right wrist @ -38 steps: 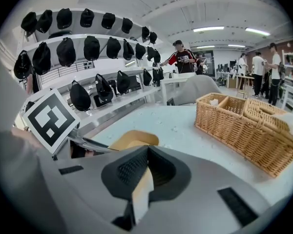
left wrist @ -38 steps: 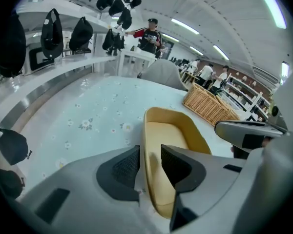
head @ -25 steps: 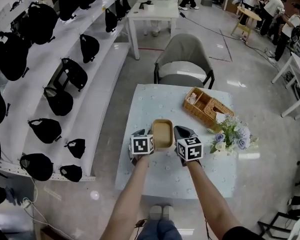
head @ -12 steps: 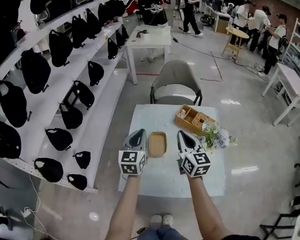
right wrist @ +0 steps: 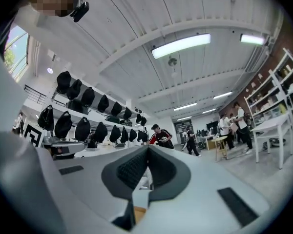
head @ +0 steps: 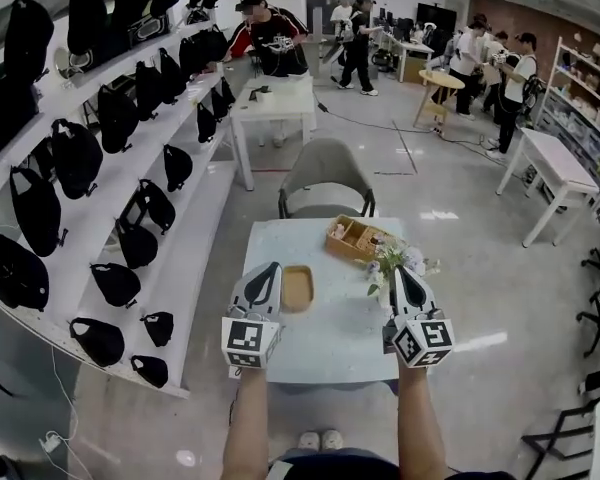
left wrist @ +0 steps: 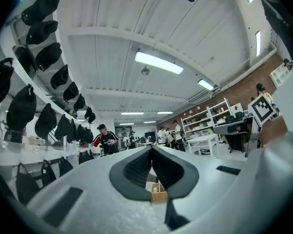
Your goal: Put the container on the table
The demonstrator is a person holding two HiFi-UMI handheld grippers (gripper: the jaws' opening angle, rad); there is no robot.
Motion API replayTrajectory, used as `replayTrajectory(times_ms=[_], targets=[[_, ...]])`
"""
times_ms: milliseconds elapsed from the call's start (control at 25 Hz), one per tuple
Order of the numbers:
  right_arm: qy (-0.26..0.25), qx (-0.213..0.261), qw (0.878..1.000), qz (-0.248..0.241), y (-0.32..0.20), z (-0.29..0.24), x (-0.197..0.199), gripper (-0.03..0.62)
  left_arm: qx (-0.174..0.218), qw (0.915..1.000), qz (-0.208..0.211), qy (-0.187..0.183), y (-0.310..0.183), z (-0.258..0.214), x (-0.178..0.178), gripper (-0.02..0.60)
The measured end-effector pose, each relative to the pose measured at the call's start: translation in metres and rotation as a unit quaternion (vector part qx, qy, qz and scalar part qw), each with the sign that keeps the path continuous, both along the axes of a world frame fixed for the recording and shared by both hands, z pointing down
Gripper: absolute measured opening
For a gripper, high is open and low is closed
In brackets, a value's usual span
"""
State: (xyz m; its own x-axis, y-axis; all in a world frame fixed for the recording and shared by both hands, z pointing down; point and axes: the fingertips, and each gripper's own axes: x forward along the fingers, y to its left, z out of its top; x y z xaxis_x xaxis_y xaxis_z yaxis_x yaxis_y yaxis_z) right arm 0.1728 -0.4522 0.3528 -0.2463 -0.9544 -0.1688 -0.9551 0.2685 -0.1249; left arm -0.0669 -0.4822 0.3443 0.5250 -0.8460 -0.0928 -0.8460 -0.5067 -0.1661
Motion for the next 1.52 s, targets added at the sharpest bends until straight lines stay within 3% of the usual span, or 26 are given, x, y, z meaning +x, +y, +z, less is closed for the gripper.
replayTrajectory(times_ms=[200, 560, 1520], targets=[[0.012, 0.005, 0.999, 0.033, 0.029, 0.002, 0.031, -0.002, -0.001, 0.9989, -0.01, 0.045, 0.024, 0.005, -0.007, 0.009], [0.019, 0.0, 0.999, 0.043, 0.055, 0.007, 0.038, -0.002, -0.002, 0.9997, 0.013, 0.019, 0.035, 0.009, 0.006, 0.009], [0.023, -0.021, 0.999, 0.039, 0.071, 0.014, 0.045, -0.003, -0.024, 0.999, 0.026, 0.029, 0.052, 0.018, 0.021, 0.009]])
